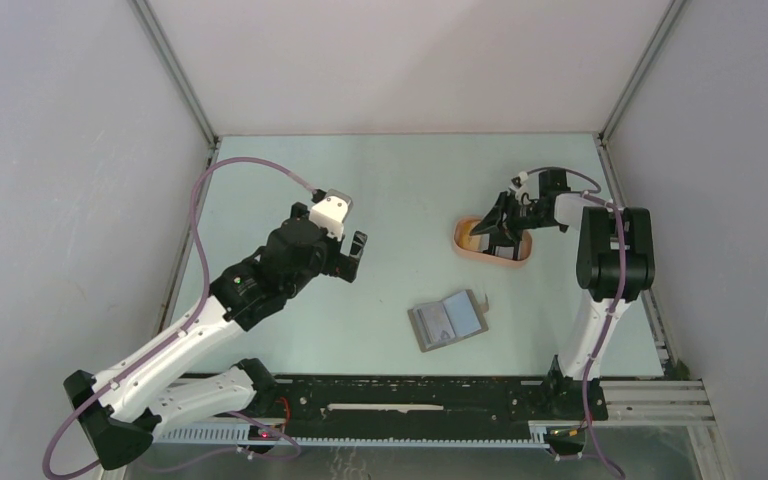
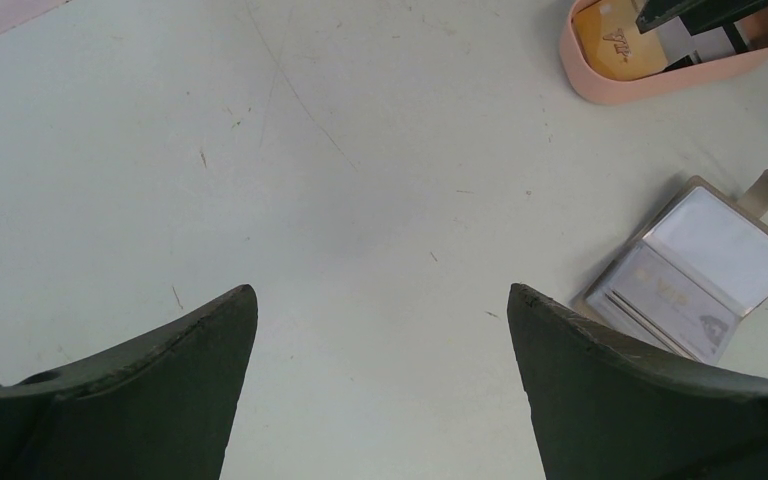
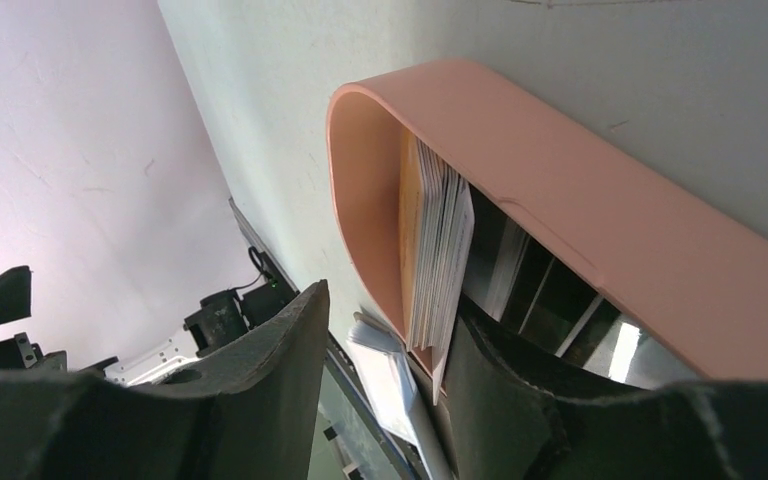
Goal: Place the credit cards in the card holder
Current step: Pick up the credit card from the storage box.
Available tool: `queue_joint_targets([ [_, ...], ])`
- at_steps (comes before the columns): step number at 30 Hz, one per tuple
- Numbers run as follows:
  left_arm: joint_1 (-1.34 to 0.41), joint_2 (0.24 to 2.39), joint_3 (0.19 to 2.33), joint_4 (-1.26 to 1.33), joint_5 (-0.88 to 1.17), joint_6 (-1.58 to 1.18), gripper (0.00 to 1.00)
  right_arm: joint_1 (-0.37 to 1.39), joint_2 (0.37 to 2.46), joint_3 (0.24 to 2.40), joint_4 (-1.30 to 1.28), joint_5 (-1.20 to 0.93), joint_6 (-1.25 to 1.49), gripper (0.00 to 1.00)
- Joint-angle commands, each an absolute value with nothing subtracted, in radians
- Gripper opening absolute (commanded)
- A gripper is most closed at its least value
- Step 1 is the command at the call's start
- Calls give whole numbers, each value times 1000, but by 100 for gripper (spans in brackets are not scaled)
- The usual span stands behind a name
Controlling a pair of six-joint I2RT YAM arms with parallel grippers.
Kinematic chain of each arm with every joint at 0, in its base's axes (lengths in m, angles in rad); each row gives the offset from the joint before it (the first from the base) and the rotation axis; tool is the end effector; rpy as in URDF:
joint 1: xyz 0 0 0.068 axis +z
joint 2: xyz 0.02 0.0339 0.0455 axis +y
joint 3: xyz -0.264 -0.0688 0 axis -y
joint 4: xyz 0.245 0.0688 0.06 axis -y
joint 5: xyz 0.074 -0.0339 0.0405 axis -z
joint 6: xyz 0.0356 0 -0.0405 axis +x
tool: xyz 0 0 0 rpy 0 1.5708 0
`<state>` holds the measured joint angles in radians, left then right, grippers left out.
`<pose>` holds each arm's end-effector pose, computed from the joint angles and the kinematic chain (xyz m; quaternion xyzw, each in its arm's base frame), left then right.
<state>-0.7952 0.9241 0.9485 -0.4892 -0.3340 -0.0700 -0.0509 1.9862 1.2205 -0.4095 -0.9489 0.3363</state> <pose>0.1488 -0.1351 0.3419 0.2160 0.8155 -0.0887 0.5295 0.3822 0.0095 0.1411 0.0797 0.8732 0.4682 0.1093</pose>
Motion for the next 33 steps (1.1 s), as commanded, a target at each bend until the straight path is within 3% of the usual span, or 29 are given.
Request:
queue_joint_targets([
  [1, -788, 923, 929, -486, -331, -53, 100, -72, 1953, 1249, -440, -935, 306, 52],
  [6, -787, 925, 930, -488, -332, -52, 100, -82, 1961, 1249, -450, -929, 301, 51],
  [13, -788, 927, 930, -489, -331, -52, 100, -96, 1971, 1249, -465, -912, 290, 41],
  [33, -788, 922, 932, -492, -323, -54, 100, -133, 1914, 1249, -543, -804, 204, 0],
])
